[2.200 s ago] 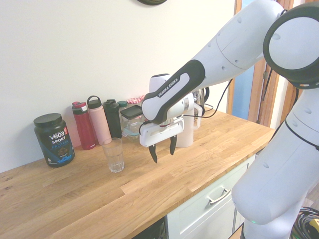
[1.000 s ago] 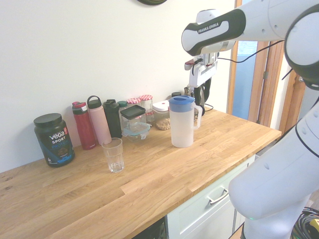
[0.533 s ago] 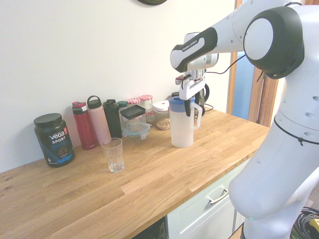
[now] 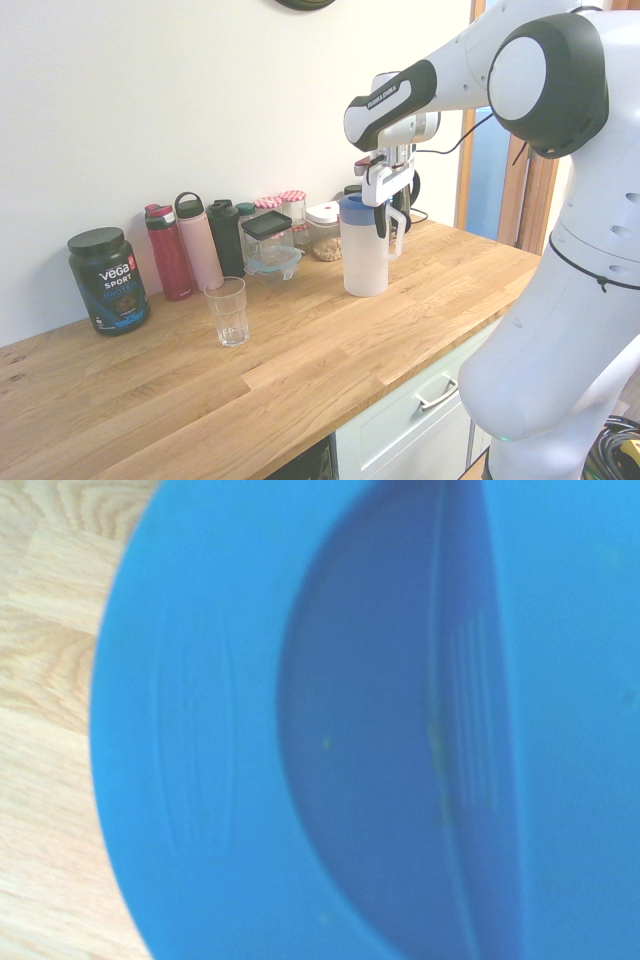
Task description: Pour me some water
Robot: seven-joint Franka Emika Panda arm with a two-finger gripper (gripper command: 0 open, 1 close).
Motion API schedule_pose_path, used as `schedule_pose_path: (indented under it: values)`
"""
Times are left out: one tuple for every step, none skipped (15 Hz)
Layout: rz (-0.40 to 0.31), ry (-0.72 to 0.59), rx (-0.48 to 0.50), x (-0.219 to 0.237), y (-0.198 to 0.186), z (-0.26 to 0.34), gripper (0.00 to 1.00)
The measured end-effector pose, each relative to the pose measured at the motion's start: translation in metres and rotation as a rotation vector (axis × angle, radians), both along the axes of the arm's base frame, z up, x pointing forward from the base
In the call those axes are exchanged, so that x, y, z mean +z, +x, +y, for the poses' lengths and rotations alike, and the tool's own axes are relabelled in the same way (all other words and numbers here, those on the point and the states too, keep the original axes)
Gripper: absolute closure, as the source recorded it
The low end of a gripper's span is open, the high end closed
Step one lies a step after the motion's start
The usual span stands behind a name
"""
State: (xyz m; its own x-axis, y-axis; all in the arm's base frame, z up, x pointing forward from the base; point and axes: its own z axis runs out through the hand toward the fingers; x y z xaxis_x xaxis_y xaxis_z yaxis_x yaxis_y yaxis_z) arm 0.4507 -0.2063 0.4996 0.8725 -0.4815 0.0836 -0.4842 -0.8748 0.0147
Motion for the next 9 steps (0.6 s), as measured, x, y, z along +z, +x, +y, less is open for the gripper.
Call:
schedule_pose_path:
  values:
    - [-0.001,0.001,0.0,0.0002,-0.0024,0.0007,1.0]
    - [-0.004,0.002,0.0,0.0016,-0.0047,0.0012,1.0]
    - [-0.007,0.003,0.0,0.0024,-0.0071,0.0019,1.0]
    - [-0.006,0.004,0.0,0.0012,-0.0091,0.0026,1.0]
    - [-0.005,0.005,-0.001,-0.0003,-0.0103,0.0028,1.0]
    - [-0.004,0.006,-0.001,-0.0012,-0.0106,0.0029,1.0]
    - [-0.003,0.006,0.0,-0.0029,-0.0109,0.0033,1.0]
    - [-0.003,0.006,0.002,-0.005,-0.0108,0.0043,1.0]
    - [-0.004,0.006,0.003,-0.0062,-0.0107,0.005,1.0]
